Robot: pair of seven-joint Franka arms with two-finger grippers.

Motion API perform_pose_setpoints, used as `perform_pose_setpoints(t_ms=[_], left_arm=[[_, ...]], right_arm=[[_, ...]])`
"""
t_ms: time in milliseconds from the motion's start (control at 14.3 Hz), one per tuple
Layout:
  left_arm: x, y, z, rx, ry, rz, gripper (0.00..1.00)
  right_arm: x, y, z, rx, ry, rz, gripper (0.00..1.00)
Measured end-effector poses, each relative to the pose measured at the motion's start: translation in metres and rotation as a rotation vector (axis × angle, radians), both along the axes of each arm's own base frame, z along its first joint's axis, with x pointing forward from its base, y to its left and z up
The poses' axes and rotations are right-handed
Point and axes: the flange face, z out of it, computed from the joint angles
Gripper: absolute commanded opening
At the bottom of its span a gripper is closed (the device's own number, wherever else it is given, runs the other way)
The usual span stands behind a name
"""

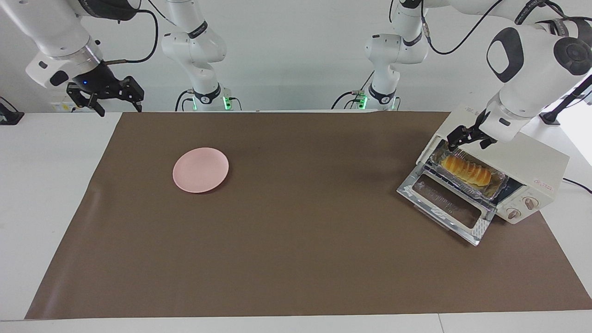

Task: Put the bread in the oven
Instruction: 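Release the tray inside the oven and raise the left gripper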

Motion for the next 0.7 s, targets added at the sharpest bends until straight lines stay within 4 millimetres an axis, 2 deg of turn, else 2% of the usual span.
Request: perform_pose_setpoints(t_ms=[210, 490, 701], left_arm=[[-0.003, 0.004, 0.008, -0.045, -0.011, -0.044, 1.0], [-0.016, -0.013, 0.016, -0.05, 0.03, -0.08, 1.0], [-0.026, -0.015, 0.025, -0.046, 0.035, -0.077, 1.0]], right_arm=[[0.0, 0.0, 0.0, 0.0, 0.0, 0.0, 1.0], [0.0, 0.0, 0.0, 0.0, 0.0, 0.0, 1.0], [0.0, 0.0, 0.0, 0.0, 0.0, 0.0, 1.0]])
